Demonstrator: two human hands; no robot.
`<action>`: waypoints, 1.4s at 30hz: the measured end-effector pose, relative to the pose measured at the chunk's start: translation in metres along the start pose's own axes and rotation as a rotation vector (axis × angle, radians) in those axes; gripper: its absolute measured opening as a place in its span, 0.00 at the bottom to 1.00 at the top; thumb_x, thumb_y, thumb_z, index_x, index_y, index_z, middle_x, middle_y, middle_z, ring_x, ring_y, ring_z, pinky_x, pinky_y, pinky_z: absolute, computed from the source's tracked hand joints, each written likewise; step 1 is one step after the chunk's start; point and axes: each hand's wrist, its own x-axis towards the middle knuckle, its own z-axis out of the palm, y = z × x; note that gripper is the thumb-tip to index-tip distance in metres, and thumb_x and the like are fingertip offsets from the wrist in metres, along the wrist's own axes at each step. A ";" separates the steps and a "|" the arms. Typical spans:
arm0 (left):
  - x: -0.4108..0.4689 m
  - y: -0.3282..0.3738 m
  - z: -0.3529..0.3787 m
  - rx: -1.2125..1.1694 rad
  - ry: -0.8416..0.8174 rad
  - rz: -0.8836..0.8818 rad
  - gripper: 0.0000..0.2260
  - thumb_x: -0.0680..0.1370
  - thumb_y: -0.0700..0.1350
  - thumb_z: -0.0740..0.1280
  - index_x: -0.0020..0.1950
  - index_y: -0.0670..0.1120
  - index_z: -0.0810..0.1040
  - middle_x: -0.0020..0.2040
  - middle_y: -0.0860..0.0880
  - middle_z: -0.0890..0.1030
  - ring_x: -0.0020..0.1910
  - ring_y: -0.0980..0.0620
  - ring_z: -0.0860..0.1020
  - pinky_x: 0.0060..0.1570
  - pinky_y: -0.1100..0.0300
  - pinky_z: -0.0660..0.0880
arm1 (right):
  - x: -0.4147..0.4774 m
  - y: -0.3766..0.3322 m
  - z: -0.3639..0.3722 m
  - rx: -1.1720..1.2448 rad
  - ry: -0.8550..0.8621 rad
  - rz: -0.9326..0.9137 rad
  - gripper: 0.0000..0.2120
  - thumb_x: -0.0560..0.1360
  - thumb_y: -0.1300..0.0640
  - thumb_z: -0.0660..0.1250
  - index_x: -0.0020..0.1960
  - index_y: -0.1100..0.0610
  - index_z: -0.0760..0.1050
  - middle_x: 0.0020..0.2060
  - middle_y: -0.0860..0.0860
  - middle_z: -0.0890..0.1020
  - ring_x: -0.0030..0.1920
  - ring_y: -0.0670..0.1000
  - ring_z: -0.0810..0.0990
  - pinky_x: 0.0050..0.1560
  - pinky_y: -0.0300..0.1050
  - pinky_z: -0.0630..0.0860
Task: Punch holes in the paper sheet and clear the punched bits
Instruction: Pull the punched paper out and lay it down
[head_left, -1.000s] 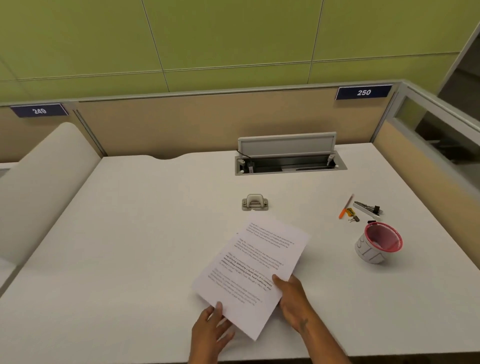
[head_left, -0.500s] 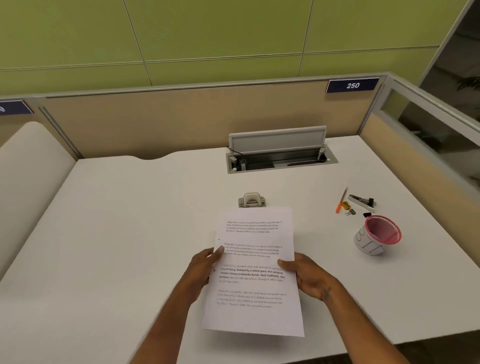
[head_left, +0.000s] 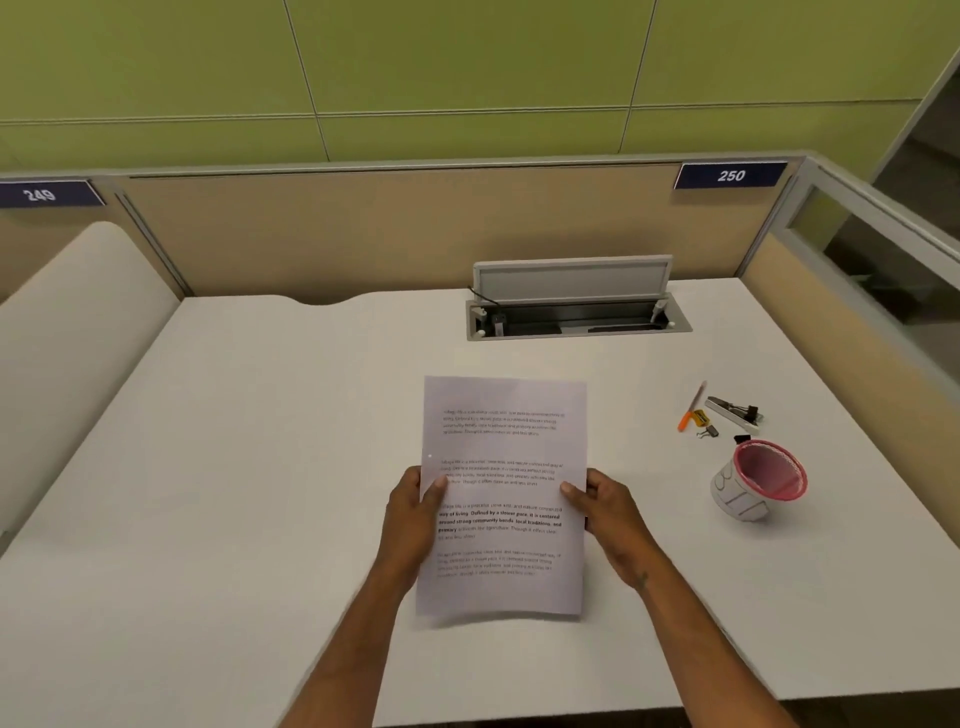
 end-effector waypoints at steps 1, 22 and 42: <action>-0.002 0.003 0.001 -0.012 0.014 0.022 0.07 0.81 0.51 0.64 0.57 0.51 0.77 0.52 0.51 0.85 0.46 0.52 0.85 0.46 0.52 0.83 | -0.003 -0.004 0.001 -0.016 0.017 -0.034 0.10 0.79 0.59 0.65 0.59 0.54 0.79 0.52 0.49 0.86 0.52 0.50 0.85 0.54 0.49 0.81; -0.054 0.004 0.011 -0.206 -0.016 0.164 0.10 0.76 0.54 0.67 0.55 0.56 0.83 0.54 0.51 0.85 0.52 0.52 0.83 0.46 0.66 0.79 | -0.051 -0.008 -0.013 -0.027 0.096 -0.209 0.07 0.76 0.53 0.68 0.49 0.42 0.83 0.47 0.44 0.87 0.47 0.45 0.83 0.43 0.34 0.79; -0.047 0.000 0.007 -0.297 -0.117 0.160 0.21 0.71 0.57 0.75 0.61 0.50 0.80 0.59 0.46 0.83 0.56 0.48 0.82 0.50 0.61 0.80 | -0.054 0.000 -0.023 0.069 -0.046 -0.185 0.13 0.74 0.48 0.69 0.58 0.44 0.78 0.55 0.48 0.84 0.54 0.49 0.83 0.49 0.38 0.80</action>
